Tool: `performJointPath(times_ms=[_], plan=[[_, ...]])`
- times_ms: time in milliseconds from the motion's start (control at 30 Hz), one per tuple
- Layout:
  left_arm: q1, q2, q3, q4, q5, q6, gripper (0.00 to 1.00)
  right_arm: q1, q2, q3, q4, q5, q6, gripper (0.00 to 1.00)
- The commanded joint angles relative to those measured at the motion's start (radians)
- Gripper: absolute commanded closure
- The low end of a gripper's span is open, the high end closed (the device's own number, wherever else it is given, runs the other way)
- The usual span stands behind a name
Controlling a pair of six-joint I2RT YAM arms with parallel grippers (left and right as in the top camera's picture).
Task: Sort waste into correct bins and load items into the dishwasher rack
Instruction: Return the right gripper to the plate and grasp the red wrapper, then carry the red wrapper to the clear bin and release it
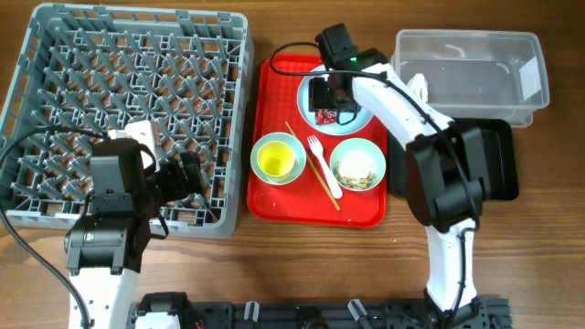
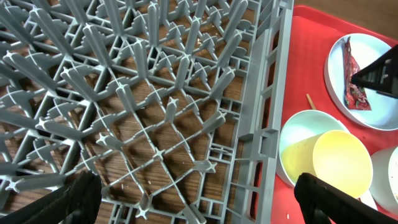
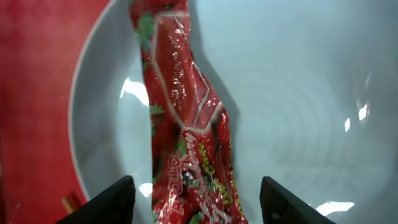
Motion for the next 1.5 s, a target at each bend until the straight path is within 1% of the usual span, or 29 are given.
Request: performJointPath(times_ms=[0,133,167,200,233,367,467,500,600,833,967,1067,1133,1167,1200,1267,1300,1333,1400,1467], plan=[[0.008,-0.001,0.02,0.002,0.008,-0.009,0.0,0.004,0.037,-0.004,0.009,0.031,0.055,0.36],[0.008,-0.001,0.02,0.002,0.008,-0.009,0.0,0.008,0.056,-0.004,0.006,0.031,0.054,0.36],[0.008,-0.001,0.02,0.002,0.008,-0.009,0.0,0.008,0.061,-0.004,0.006,0.031,0.054,0.38],[0.008,-0.001,0.02,0.002,0.008,-0.009,0.0,0.008,0.066,-0.004,0.005,0.03,0.055,0.41],[0.008,-0.001,0.02,0.002,0.008,-0.009,0.0,0.008,0.068,-0.004,0.001,0.03,0.055,0.52],[0.008,-0.001,0.02,0.002,0.008,-0.009,0.0,0.006,0.063,-0.002,-0.019,0.03,0.055,0.76],[0.008,-0.001,0.02,0.002,0.008,-0.009,0.0,-0.001,0.041,0.0,-0.035,0.031,0.047,0.89],[0.008,-0.001,0.02,0.002,0.008,-0.009,0.0,-0.005,0.029,0.003,-0.041,0.031,0.044,0.91],[0.008,-0.001,0.02,0.002,0.008,-0.009,0.0,-0.02,-0.014,0.02,-0.067,0.045,0.044,0.94],[0.008,-0.001,0.02,0.002,0.008,-0.009,0.0,-0.113,-0.2,0.039,-0.096,0.092,0.043,0.94],[0.008,-0.001,0.02,0.002,0.008,-0.009,0.0,-0.206,-0.285,0.039,-0.136,0.129,0.032,0.91],[0.008,-0.001,0.02,0.002,0.008,-0.009,0.0,-0.272,-0.289,0.038,-0.166,0.128,0.021,0.88],[0.008,-0.001,0.02,0.002,0.008,-0.009,0.0,-0.309,-0.288,0.028,-0.171,0.127,0.021,0.82],[0.008,-0.001,0.02,0.002,0.008,-0.009,0.0,-0.321,-0.288,0.027,-0.17,0.127,0.021,0.76],[0.008,-0.001,0.02,0.002,0.008,-0.009,0.0,-0.34,-0.288,0.027,-0.16,0.127,0.017,0.6],[0.008,-0.001,0.02,0.002,0.008,-0.009,0.0,-0.361,-0.288,0.028,-0.137,0.127,0.012,0.33],[0.008,-0.001,0.02,0.002,0.008,-0.009,0.0,-0.372,-0.29,0.03,-0.13,0.124,0.008,0.22],[0.008,-0.001,0.02,0.002,0.008,-0.009,0.0,-0.377,-0.29,0.032,-0.129,0.119,0.003,0.18],[0.008,-0.001,0.02,0.002,0.008,-0.009,0.0,-0.383,-0.294,0.041,-0.138,0.076,-0.033,0.15],[0.008,-0.001,0.02,0.003,0.008,-0.009,0.0,-0.383,-0.308,0.047,-0.171,-0.008,-0.087,0.11]])
